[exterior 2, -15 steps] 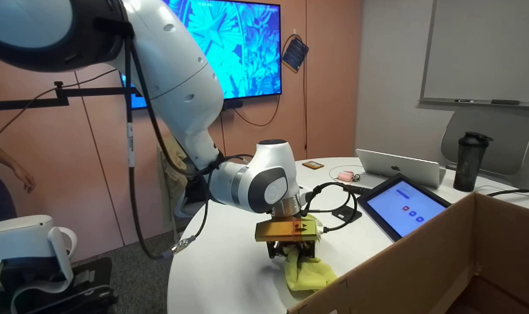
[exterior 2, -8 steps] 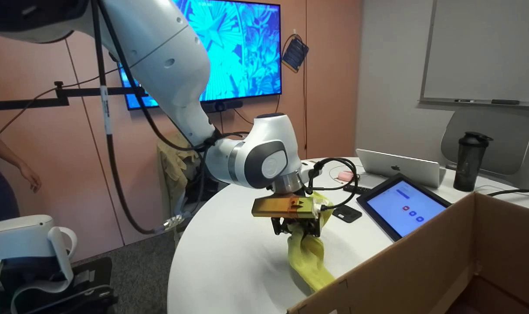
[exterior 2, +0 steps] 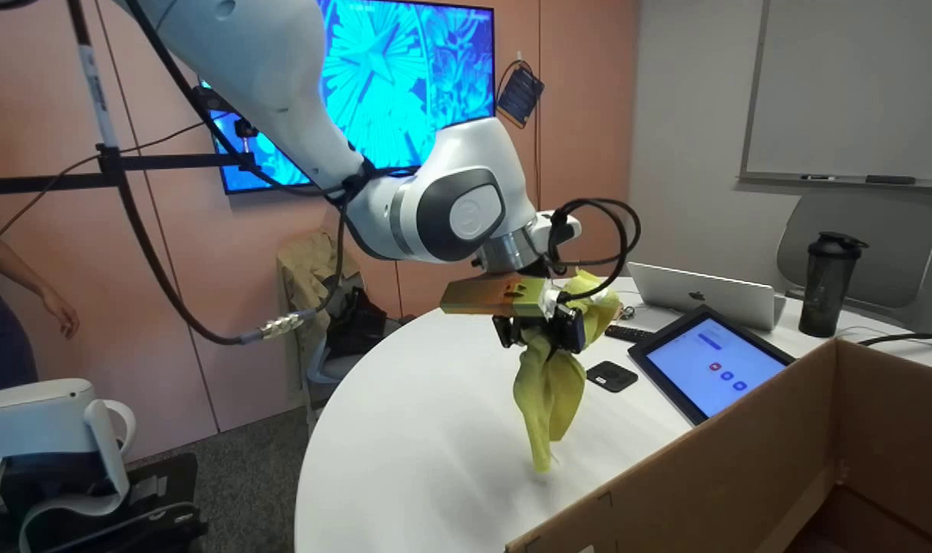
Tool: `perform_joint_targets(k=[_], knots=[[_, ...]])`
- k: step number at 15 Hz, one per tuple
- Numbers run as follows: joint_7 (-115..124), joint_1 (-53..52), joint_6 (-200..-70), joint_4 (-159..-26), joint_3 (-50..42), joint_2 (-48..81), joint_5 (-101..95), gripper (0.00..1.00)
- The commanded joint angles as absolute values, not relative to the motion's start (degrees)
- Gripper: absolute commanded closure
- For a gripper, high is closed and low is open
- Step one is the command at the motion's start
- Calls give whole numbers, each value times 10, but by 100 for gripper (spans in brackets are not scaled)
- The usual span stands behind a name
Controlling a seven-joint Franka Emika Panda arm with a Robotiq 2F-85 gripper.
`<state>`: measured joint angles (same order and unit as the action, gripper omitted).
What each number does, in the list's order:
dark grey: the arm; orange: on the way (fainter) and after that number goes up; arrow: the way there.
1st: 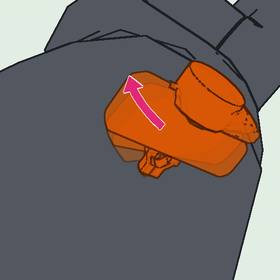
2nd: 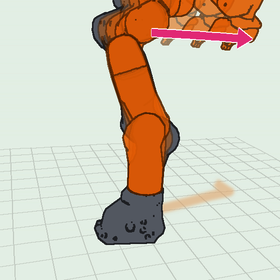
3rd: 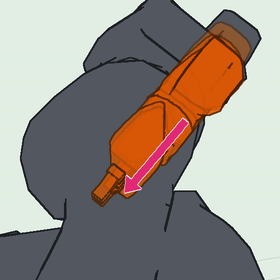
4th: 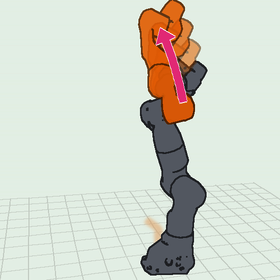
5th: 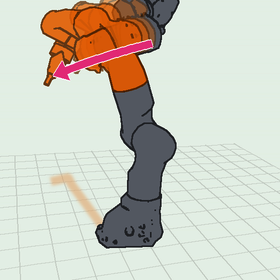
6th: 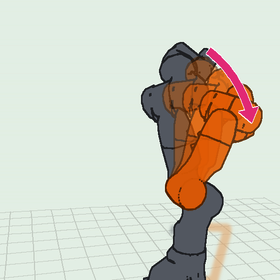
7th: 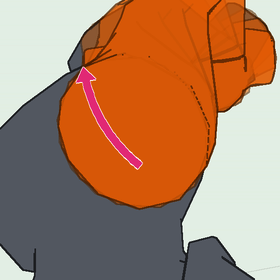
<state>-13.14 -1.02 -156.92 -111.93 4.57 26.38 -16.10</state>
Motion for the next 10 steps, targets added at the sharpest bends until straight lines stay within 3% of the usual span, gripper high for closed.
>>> perform_joint_targets(k=[1, 10], knots=[[-73, -29, -1570, -1138, 17, 199, -152, 99], [110, -40, -1536, -1084, -77, 140, -196, 100]])
